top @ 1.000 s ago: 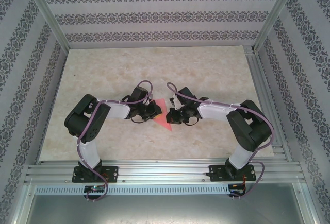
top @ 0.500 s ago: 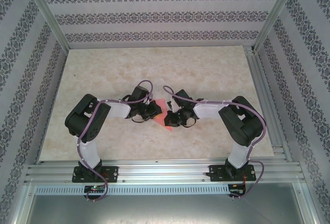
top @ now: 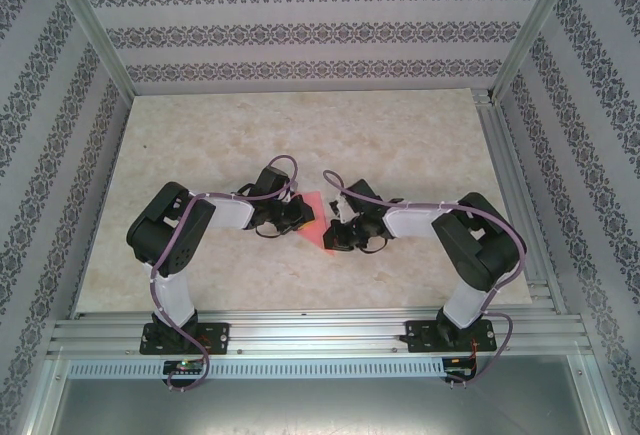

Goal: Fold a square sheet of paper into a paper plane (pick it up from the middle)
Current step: Fourth fold the wing at the center of the table, then turn over the paper at the center of the table.

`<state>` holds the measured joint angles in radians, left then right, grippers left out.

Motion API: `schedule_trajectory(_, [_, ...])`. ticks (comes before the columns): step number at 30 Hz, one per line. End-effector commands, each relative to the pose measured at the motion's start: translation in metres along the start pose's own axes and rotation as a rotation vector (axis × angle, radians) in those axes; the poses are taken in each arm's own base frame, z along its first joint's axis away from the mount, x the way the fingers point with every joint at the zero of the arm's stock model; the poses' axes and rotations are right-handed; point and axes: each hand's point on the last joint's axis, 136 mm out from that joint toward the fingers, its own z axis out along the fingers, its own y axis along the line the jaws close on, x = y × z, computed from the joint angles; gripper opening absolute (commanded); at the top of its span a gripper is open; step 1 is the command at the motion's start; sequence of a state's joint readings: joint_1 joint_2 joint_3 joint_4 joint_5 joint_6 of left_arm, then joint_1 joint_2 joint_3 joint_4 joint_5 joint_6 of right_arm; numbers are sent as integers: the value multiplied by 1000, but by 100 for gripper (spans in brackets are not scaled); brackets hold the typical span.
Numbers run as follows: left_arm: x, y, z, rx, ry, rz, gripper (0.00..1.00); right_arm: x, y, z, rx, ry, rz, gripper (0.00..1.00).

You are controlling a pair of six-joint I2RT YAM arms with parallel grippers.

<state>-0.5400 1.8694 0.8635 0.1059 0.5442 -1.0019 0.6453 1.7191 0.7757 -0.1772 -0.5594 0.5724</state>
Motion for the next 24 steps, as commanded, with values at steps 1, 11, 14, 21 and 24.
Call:
schedule_trajectory(1, [9,47,13,-158,16,-37,12,24,-14,-3,34,74,27,5])
schedule_trajectory(11, [8,45,13,-158,15,-33,12,41,-27,-9,41,85,50,5])
schedule_trajectory(14, [8,44,13,-158,15,-32,12,41,-28,-12,38,81,53,6])
schedule_trajectory(21, [3,14,7,-73,16,-8,16,14,1,-42,30,-39,-47,16])
schedule_trajectory(24, [-3,-30,-9,37,0,31,23,-4,10,-59,111,-126,-139,20])
